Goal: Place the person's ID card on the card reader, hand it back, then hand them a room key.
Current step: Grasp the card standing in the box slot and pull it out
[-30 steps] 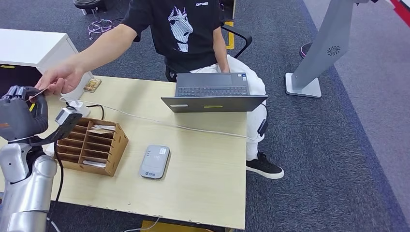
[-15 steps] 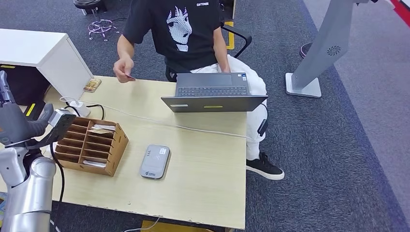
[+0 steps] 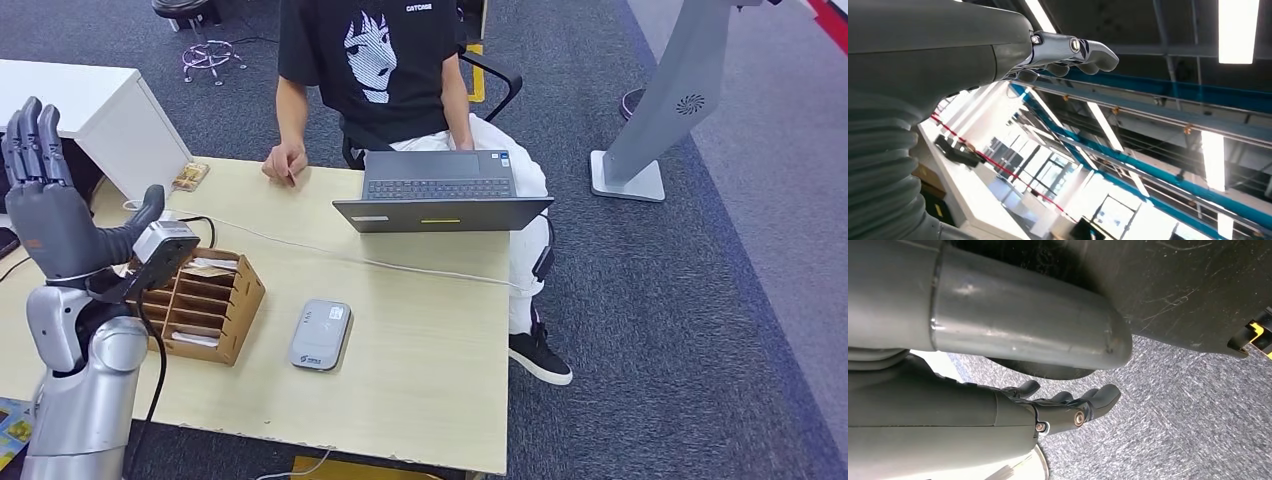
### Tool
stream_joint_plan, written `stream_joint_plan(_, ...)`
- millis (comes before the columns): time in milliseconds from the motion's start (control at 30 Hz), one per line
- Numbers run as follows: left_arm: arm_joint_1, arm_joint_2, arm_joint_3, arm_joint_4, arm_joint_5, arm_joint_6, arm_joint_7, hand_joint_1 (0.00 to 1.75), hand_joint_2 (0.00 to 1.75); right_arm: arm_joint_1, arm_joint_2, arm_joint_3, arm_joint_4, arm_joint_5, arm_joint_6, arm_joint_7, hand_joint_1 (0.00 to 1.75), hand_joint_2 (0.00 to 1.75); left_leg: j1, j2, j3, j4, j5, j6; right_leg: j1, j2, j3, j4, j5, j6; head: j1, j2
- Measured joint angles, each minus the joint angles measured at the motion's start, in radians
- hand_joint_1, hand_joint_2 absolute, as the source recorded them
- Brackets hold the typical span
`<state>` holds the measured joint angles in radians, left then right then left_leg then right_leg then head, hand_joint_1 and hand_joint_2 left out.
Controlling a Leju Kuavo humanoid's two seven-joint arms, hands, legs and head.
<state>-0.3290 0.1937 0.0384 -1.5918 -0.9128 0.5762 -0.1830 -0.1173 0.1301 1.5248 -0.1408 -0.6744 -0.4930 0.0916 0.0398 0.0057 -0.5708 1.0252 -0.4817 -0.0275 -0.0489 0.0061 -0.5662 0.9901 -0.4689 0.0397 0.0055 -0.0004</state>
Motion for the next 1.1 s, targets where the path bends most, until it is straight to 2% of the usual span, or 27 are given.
stream_joint_plan(67,0.004,0.000,-0.026,-0.034,0.094,-0.070,-0.013,0.00,1.75,0.001,0.000,0.000,0.000,-0.007,-0.001,0.000,0.00,0.00,0.000,0.000,0.000,0.000,0.000,0.000,0.000,0.000,0.000,0.000,0.000,0.000,0.000,0.000)
stream_joint_plan(267,0.032,0.013,-0.136,-0.134,0.403,-0.405,0.014,0.00,1.75,0.003,0.000,0.000,0.000,-0.032,-0.009,-0.004,0.00,0.00,0.000,0.001,-0.001,0.000,0.000,0.000,0.000,0.000,0.000,0.000,0.000,0.000,0.000,0.000)
stream_joint_plan(333,0.048,0.041,-0.155,-0.152,0.476,-0.510,0.042,0.00,1.75,0.004,0.000,-0.001,0.000,-0.042,-0.010,-0.006,0.00,0.00,0.000,0.001,-0.001,0.000,0.000,0.000,0.000,0.001,0.000,0.000,0.000,0.000,0.000,0.000)
stream_joint_plan(433,0.081,0.111,-0.165,-0.159,0.546,-0.648,0.066,0.00,1.75,0.005,0.000,-0.001,0.001,-0.051,-0.011,-0.012,0.00,0.00,0.000,0.001,-0.001,0.000,0.000,0.000,0.000,0.001,-0.001,0.000,0.000,0.000,0.000,0.000)
stream_joint_plan(500,0.095,0.142,-0.166,-0.159,0.561,-0.687,0.067,0.00,1.75,0.006,0.000,-0.001,0.001,-0.052,-0.010,-0.014,0.00,0.00,0.000,0.001,-0.001,0.000,0.000,0.000,0.000,0.002,-0.002,0.000,0.000,0.000,0.000,0.000)
stream_joint_plan(700,0.099,0.151,-0.166,-0.159,0.565,-0.694,0.066,0.00,1.75,0.006,0.000,-0.001,0.001,-0.052,-0.010,-0.015,0.00,0.00,0.000,0.001,-0.001,0.000,0.000,0.000,0.001,0.002,-0.002,0.000,0.000,0.000,0.000,0.000)
stream_joint_plan(767,0.109,0.173,-0.166,-0.159,0.572,-0.704,0.065,0.00,1.75,0.007,0.000,-0.001,0.001,-0.052,-0.010,-0.017,0.00,0.00,0.000,0.001,-0.001,0.000,0.000,0.000,0.001,0.001,-0.002,0.001,0.000,0.000,0.000,0.000)
stream_joint_plan(867,0.141,0.255,-0.166,-0.159,0.556,-0.750,0.085,0.00,1.75,0.008,0.000,-0.001,0.003,-0.052,-0.007,-0.018,0.00,0.00,0.000,0.002,-0.001,-0.001,0.000,0.000,0.000,0.002,-0.002,0.001,-0.001,0.000,0.000,0.000)
stream_joint_plan(1000,0.213,0.449,-0.165,-0.165,0.384,-0.796,0.152,0.00,1.75,0.010,-0.001,-0.001,0.007,-0.063,-0.002,-0.016,0.00,0.00,0.000,0.001,-0.001,-0.001,0.000,0.000,0.000,0.001,-0.002,0.000,-0.001,0.000,0.000,0.000)
stream_joint_plan(1033,0.219,0.480,-0.164,-0.168,0.328,-0.794,0.173,0.00,1.75,0.010,-0.002,-0.001,0.008,-0.066,-0.002,-0.015,0.00,0.00,0.000,0.001,-0.001,-0.001,0.000,0.000,0.000,0.001,-0.002,0.000,-0.001,0.000,0.000,0.000)
stream_joint_plan(1100,0.220,0.502,-0.164,-0.169,0.264,-0.787,0.199,0.00,1.75,0.010,-0.002,-0.001,0.009,-0.068,-0.002,-0.012,0.00,0.00,0.000,0.001,-0.001,-0.001,0.000,0.000,0.000,0.001,-0.002,0.000,-0.001,0.000,0.000,0.000)
